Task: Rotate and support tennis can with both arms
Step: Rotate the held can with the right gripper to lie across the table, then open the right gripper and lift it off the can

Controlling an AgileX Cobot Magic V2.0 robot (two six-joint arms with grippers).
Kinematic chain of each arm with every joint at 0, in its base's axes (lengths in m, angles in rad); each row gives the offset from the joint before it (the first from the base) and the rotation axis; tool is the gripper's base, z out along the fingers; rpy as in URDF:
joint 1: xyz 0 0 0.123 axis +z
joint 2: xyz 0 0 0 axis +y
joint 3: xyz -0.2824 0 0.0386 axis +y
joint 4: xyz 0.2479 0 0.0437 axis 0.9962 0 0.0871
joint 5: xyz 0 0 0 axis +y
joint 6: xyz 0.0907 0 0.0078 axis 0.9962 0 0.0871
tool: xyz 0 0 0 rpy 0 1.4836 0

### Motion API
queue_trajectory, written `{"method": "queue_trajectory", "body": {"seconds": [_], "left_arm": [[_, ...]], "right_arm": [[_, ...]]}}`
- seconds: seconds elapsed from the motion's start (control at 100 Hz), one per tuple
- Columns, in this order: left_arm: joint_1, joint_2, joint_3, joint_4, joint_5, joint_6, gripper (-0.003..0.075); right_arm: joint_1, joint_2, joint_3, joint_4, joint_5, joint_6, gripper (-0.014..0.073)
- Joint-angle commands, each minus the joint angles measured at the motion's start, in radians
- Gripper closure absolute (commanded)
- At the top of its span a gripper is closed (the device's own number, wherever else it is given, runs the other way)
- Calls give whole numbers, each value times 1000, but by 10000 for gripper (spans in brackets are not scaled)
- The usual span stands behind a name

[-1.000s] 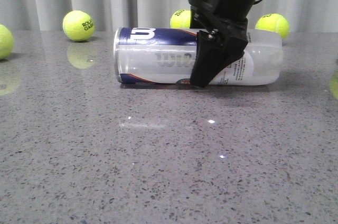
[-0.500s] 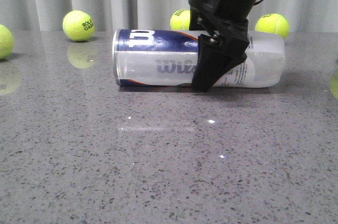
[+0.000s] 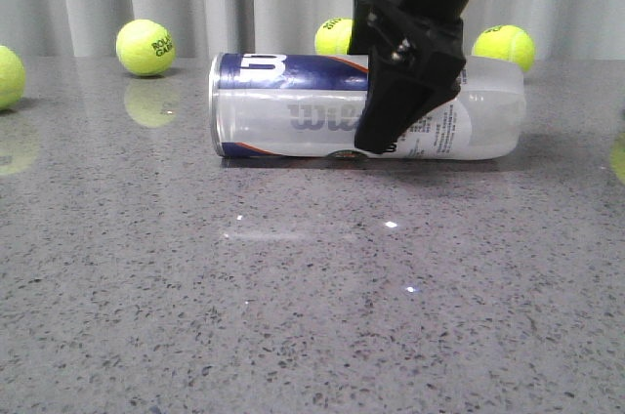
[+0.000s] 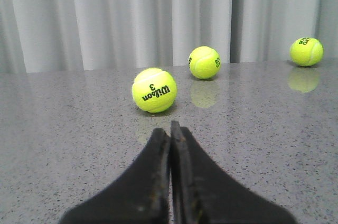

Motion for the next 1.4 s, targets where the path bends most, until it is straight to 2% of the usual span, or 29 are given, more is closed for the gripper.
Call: {"method": "queue_trajectory", "body": {"seconds": [0.0, 1.39], "left_arm": [[3, -38, 48, -7, -83, -9, 741], [3, -38, 48, -7, -83, -9, 741]], "right_arm": [[0, -66, -32, 12, -16, -11, -55], [0, -182, -32, 12, 60, -9, -55]]}}
